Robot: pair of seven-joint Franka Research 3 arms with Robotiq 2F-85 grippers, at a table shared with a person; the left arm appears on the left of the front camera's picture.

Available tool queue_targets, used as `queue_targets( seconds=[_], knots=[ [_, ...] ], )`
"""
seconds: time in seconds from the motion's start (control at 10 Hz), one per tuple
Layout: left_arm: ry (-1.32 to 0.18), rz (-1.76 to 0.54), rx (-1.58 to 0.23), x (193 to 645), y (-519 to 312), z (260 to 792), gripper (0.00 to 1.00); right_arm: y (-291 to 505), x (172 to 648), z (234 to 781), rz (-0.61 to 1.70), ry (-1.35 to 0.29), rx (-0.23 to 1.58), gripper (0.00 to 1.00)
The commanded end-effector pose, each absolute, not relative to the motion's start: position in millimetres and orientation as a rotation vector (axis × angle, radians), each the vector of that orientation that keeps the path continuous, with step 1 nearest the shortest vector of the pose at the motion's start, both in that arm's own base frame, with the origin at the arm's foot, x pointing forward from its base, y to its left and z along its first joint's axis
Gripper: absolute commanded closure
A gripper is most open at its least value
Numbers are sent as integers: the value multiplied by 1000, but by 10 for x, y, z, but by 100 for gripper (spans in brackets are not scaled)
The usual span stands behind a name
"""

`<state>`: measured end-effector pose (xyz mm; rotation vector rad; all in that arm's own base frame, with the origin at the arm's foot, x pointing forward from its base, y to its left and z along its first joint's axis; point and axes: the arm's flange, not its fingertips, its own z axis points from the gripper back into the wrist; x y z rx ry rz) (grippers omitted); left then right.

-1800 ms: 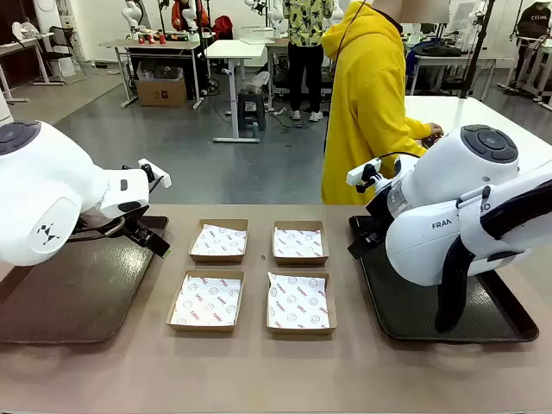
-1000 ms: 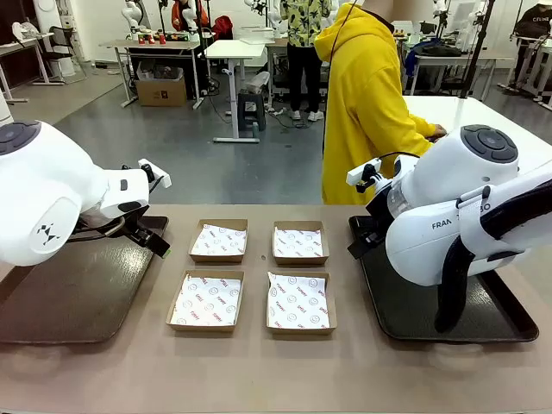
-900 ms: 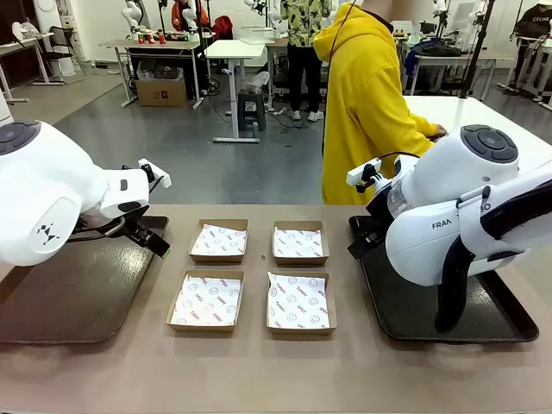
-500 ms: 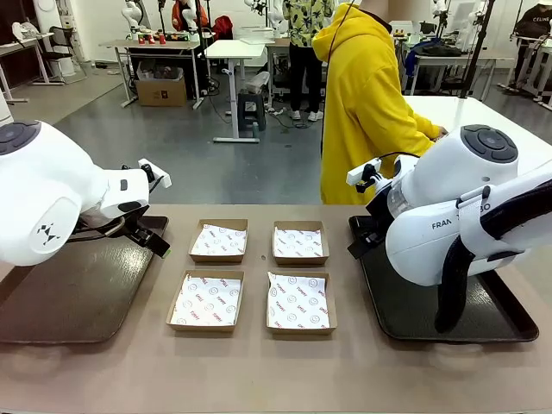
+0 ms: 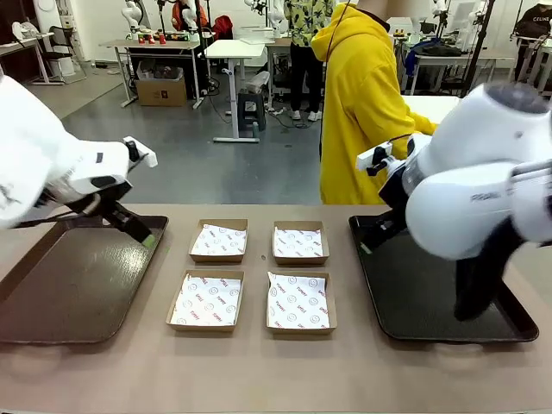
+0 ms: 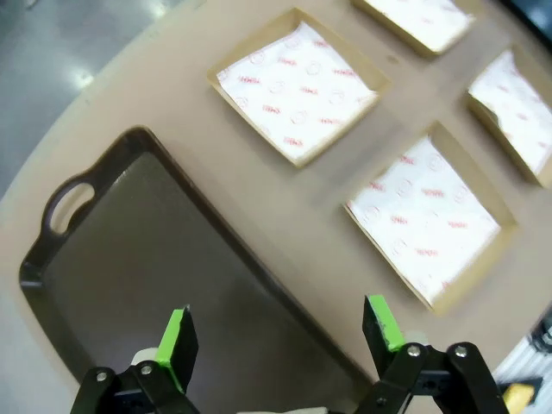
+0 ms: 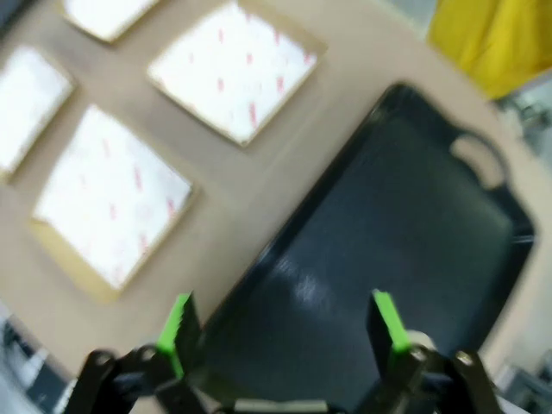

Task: Individually package the donuts and arrange them on the tray.
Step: Pick up one Paper togo box.

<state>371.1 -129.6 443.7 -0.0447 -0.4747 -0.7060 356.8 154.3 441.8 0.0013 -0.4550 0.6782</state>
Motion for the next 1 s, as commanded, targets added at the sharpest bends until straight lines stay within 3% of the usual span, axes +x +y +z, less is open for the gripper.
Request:
queue_targets(
  seconds=[0.0, 0.3, 0.4, 0.8, 0.9],
  knots=[
    [-391, -785, -74, 2588, -747, 4320, 0, 1094, 2422, 4410, 696, -382, -35, 0],
    [-341, -790, -57, 2367, -658, 4259, 0, 884, 2054, 4391, 695, -383, -97, 0],
    [-344, -781, -80, 3185, -966, 4925, 0, 1315, 2881, 5034, 686, -346, -25, 0],
    [-330, -782, -75, 3111, -928, 4976, 0, 1264, 2772, 5118, 688, -342, -40, 0],
    [-411, -576, -469, 3245, -738, 5058, 0, 1089, 2790, 5105, 545, -378, 297, 0]
  ],
)
